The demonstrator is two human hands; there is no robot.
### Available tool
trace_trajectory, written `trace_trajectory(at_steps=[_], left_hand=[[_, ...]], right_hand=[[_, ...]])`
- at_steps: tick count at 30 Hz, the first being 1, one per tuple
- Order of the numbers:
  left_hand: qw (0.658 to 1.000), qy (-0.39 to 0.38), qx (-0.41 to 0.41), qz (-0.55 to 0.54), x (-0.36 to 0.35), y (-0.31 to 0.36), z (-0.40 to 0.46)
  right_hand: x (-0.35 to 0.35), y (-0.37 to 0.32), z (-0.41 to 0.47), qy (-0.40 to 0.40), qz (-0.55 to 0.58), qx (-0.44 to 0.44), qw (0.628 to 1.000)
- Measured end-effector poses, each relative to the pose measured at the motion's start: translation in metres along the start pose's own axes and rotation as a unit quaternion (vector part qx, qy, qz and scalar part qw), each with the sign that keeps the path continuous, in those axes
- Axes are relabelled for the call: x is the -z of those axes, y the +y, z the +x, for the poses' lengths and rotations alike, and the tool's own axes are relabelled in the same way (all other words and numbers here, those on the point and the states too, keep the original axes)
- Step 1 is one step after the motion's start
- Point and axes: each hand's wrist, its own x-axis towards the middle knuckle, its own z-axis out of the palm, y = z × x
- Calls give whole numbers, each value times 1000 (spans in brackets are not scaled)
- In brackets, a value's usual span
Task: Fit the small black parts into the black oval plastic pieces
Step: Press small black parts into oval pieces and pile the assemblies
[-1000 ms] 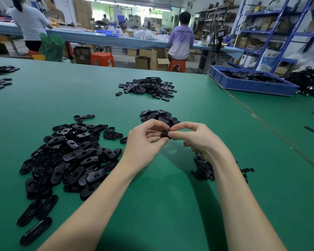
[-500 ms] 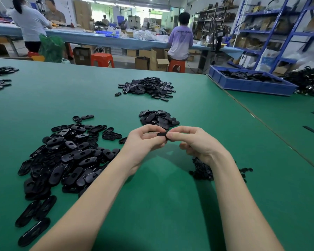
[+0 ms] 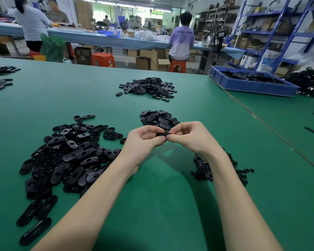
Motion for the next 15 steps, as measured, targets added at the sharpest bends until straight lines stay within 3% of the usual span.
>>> trace_trajectory(at_steps=[15], left_hand=[[999, 19, 25, -11, 0, -5, 1]], right_hand=[[-9, 4, 0, 5, 18, -1, 1000]])
